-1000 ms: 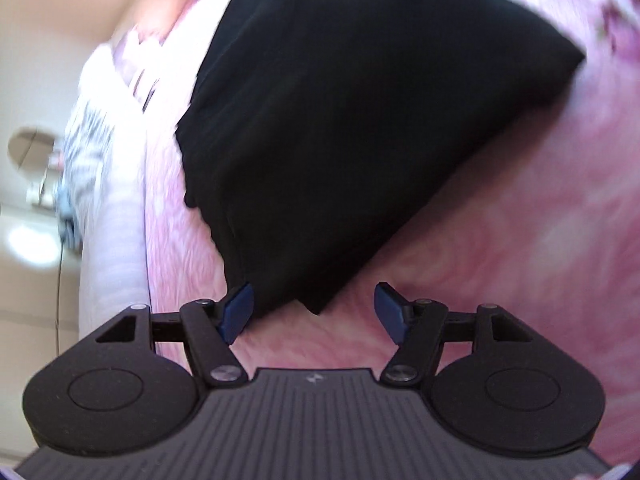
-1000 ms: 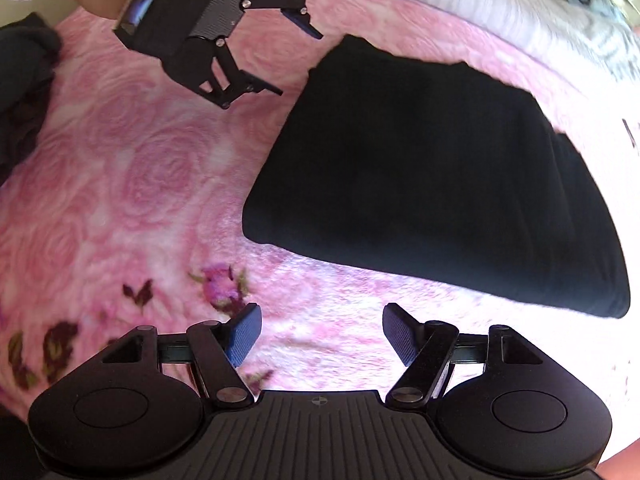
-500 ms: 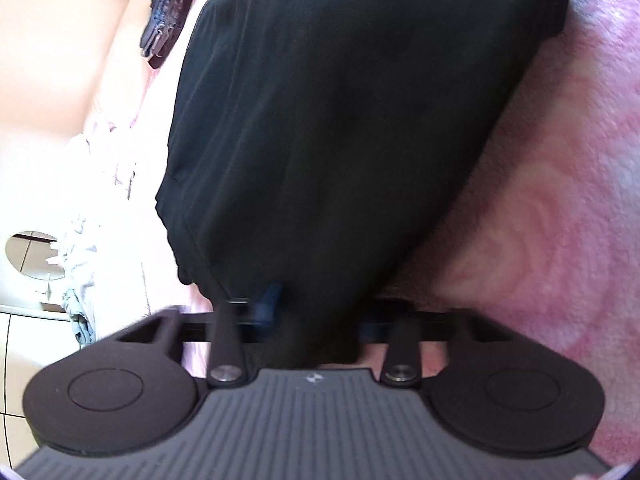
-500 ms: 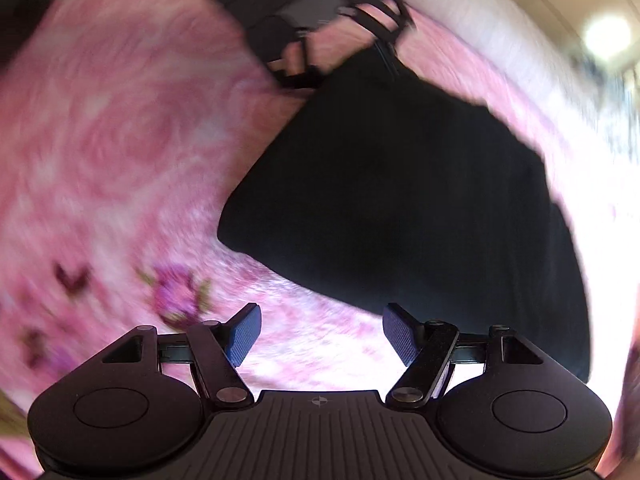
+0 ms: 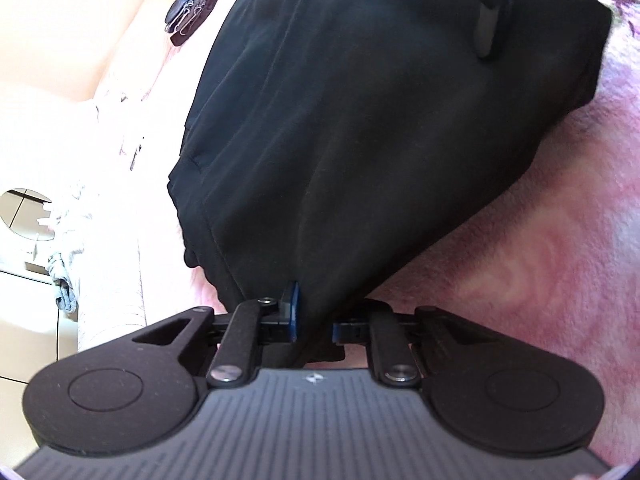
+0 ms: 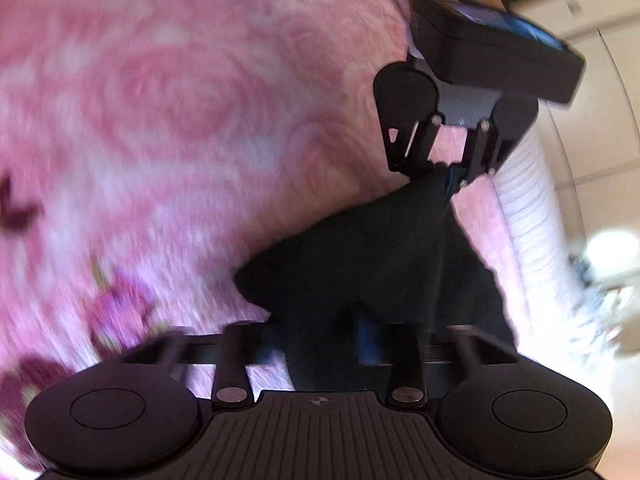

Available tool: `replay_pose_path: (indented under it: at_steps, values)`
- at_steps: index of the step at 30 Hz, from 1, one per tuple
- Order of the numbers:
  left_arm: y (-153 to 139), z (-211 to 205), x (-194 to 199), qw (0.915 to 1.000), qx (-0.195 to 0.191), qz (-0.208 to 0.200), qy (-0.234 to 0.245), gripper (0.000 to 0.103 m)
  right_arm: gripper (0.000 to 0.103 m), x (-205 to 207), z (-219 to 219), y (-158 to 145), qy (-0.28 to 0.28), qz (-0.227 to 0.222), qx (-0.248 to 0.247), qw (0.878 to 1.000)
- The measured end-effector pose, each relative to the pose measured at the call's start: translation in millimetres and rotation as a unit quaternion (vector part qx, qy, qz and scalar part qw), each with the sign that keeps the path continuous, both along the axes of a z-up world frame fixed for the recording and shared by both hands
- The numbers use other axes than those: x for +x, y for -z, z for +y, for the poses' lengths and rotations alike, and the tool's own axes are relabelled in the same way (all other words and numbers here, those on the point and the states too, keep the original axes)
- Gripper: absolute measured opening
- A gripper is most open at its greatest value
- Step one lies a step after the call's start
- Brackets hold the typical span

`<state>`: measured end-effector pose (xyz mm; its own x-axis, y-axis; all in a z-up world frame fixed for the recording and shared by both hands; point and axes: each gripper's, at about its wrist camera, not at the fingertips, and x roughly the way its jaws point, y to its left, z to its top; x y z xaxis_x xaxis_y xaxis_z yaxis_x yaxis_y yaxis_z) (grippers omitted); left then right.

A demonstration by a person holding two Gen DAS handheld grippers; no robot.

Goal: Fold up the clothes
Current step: 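Lift the edge with both grippers and fold it over the jacket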

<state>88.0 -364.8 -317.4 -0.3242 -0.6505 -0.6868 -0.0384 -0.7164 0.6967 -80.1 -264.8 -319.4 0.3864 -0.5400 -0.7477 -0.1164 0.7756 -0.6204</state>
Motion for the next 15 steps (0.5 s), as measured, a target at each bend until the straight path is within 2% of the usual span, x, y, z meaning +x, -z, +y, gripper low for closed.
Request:
replay_pose_path:
  at_steps: [1,4,9,15]
  values:
    - [-3,4,1,1.0,-0.001,0.001,0.0,0.011,0.016,2,-2,-5,0.012,-0.009,0.01,1.0]
    - [-16,12,2,0.9999,-0.002,0.009,-0.009,0.01,0.01,1,-9,-28,0.048,-0.032,0.045,0.997]
    - [-49,44,12,0.9993,0.012,0.017,-0.031,0.008,0.008,1,-5,-66,0.059,-0.044,0.081,0.994]
    - [-88,112,39,0.9971,0.06,-0.013,-0.045,0.008,0.008,-6,50,-110,0.023,-0.072,0.157,0.985]
